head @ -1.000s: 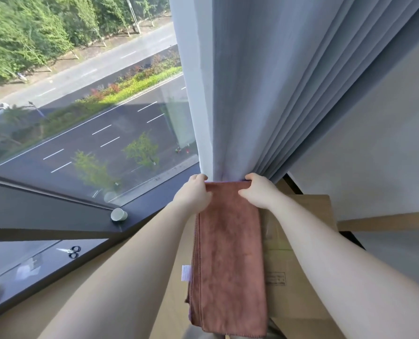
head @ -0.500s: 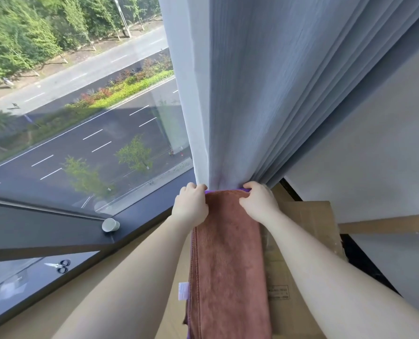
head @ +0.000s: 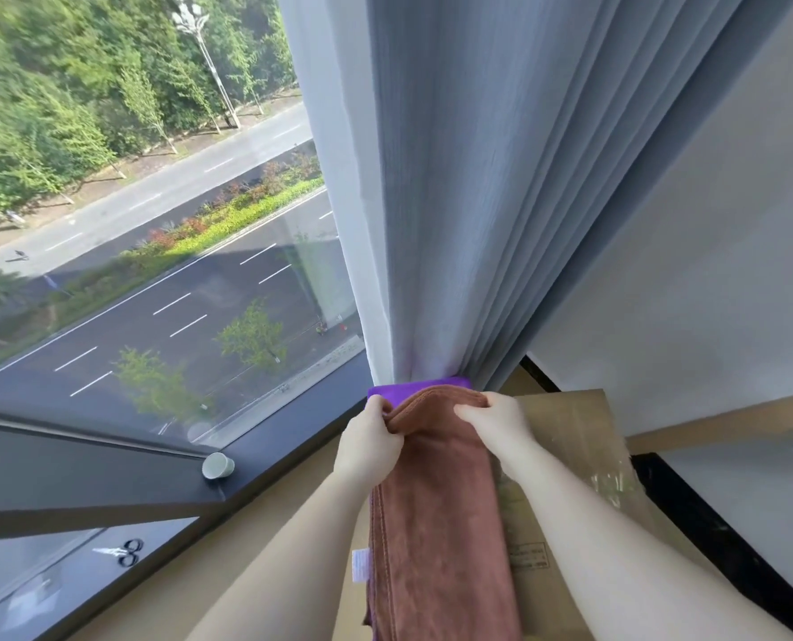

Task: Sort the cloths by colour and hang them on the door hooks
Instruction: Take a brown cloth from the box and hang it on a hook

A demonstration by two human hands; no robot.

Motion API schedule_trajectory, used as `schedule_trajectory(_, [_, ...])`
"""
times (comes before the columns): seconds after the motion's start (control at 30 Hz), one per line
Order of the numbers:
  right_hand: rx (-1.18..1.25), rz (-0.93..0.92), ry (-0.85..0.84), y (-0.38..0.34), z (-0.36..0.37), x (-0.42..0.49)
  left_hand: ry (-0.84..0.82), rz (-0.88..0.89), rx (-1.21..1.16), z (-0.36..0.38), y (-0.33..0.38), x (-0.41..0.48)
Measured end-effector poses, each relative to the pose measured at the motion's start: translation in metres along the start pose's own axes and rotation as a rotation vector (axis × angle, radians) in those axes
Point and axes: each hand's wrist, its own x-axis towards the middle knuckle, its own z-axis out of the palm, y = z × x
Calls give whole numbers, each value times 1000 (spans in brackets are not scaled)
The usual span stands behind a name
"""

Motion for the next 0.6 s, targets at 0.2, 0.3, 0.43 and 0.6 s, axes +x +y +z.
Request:
schedule_trajectory(0.2, [178, -68, 30, 3, -10, -38, 56, -26, -449, -8, 13, -39])
schedule_trajectory(0.3, [246, -92, 82, 2, -16, -61, 56, -39, -605, -15, 24, -62])
schedule_trajectory(0.43, [320, -127, 151, -3, -32, -90, 74, -18, -711, -27, 50, -90])
schedule_trajectory(0.6, [419, -170, 250, -11, -64, -125, 32, 109, -692, -41, 83, -115])
